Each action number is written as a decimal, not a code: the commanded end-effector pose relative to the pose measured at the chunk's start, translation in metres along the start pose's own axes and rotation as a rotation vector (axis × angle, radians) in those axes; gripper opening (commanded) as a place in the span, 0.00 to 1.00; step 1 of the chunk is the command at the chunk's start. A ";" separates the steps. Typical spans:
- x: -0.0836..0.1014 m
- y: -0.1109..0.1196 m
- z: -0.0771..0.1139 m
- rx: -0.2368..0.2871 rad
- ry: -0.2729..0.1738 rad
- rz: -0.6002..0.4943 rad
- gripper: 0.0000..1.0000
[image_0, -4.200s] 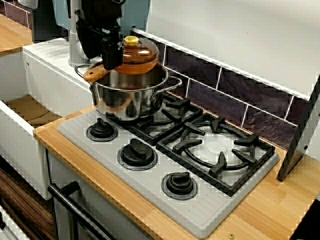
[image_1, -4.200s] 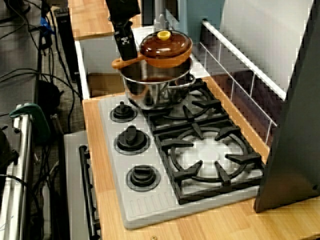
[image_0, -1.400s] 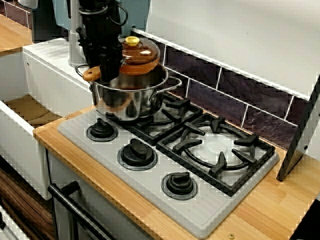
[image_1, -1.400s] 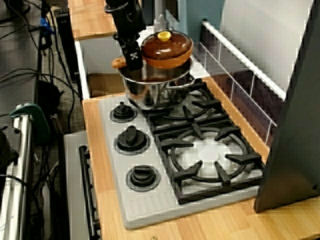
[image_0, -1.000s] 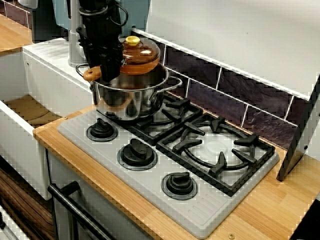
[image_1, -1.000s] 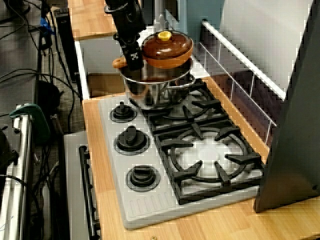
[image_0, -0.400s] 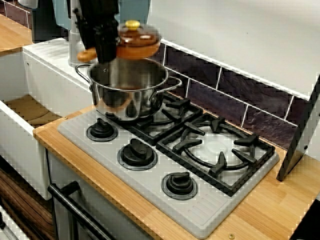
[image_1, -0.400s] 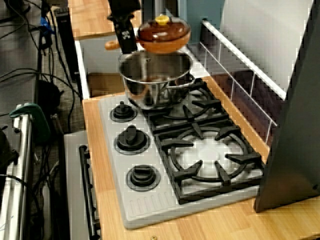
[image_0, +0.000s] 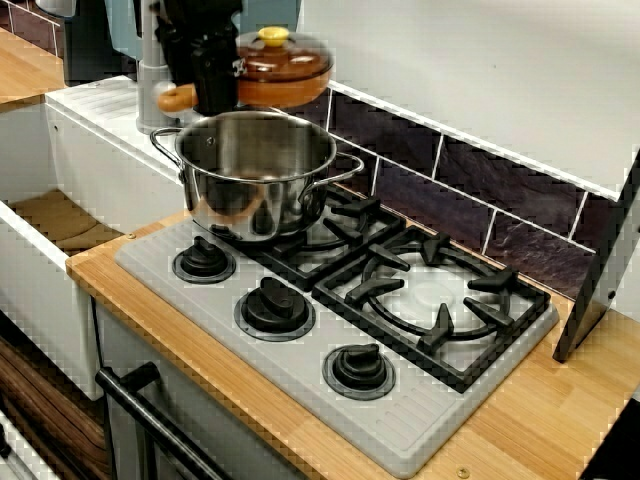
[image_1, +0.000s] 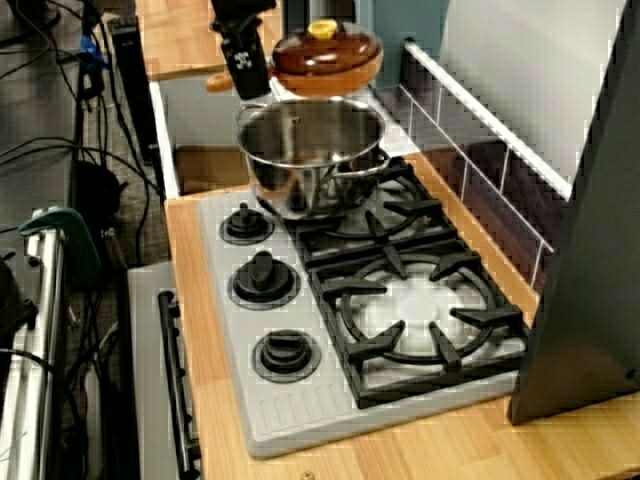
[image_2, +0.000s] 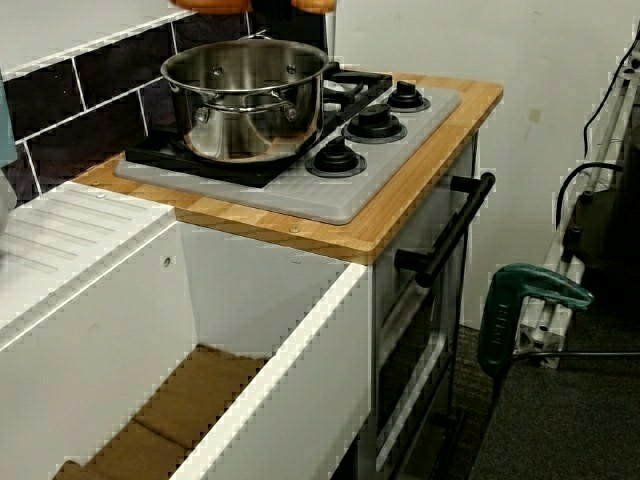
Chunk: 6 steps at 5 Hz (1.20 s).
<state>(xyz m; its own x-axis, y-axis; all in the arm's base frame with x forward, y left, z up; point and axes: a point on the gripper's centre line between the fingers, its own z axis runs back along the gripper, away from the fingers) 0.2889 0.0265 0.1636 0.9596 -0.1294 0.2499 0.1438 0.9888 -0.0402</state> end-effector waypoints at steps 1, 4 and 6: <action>-0.001 -0.035 0.021 -0.035 -0.096 -0.186 0.00; -0.015 -0.092 0.013 -0.088 -0.112 -0.356 0.00; -0.018 -0.126 -0.013 -0.063 -0.119 -0.447 0.00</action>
<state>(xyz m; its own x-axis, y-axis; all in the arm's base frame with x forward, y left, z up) 0.2578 -0.0953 0.1454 0.7808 -0.5245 0.3395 0.5490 0.8353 0.0278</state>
